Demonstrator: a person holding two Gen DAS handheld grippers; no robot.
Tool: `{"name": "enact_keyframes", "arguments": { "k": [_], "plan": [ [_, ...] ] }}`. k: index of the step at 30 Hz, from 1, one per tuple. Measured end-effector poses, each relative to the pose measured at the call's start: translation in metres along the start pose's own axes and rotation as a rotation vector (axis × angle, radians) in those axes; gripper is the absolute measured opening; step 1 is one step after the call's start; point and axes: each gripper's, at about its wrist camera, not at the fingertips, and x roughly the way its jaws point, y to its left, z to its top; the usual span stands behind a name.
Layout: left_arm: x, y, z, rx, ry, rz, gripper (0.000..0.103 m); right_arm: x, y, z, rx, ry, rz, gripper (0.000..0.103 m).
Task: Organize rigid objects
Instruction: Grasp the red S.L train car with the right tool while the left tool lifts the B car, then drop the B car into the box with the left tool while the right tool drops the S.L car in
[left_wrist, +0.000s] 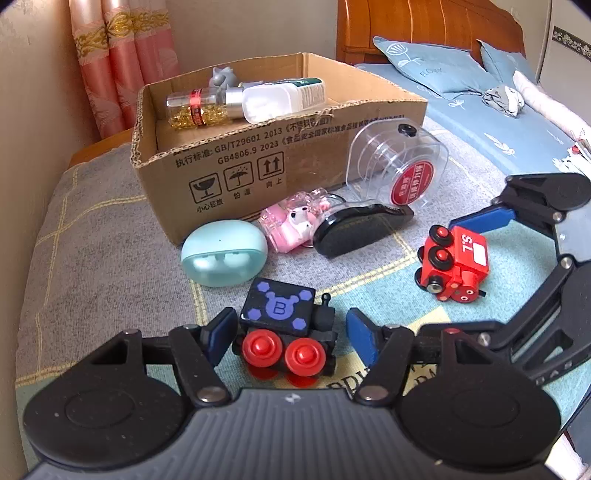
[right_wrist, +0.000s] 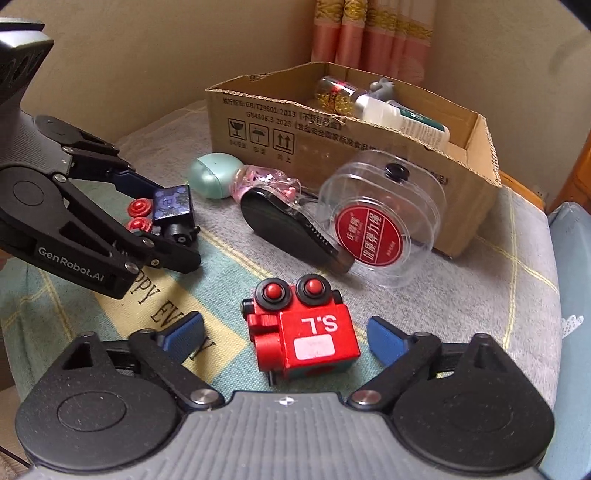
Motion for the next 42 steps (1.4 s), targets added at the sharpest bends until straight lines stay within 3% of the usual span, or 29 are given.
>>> {"name": "enact_keyframes", "arguments": {
  "k": [3,7,25,34,42],
  "plan": [
    [-0.002,0.000,0.000,0.006,0.000,0.003,0.056,-0.003,0.000,0.000,-0.006,-0.004,0.002,0.081],
    [-0.002,0.001,0.000,-0.003,0.007,0.004,0.054,-0.007,0.000,0.001,0.000,-0.004,-0.006,0.059],
    [-0.047,-0.011,0.021,0.038,-0.006,-0.014,0.054,-0.047,-0.005,-0.002,-0.006,-0.007,-0.042,0.056],
    [-0.066,-0.001,0.075,0.082,-0.094,0.044,0.054,-0.071,-0.010,0.004,-0.009,-0.037,-0.028,0.056],
    [-0.048,0.009,0.130,0.108,-0.134,0.112,0.054,-0.084,-0.018,0.019,-0.007,-0.069,-0.032,0.056]
  ]
}}
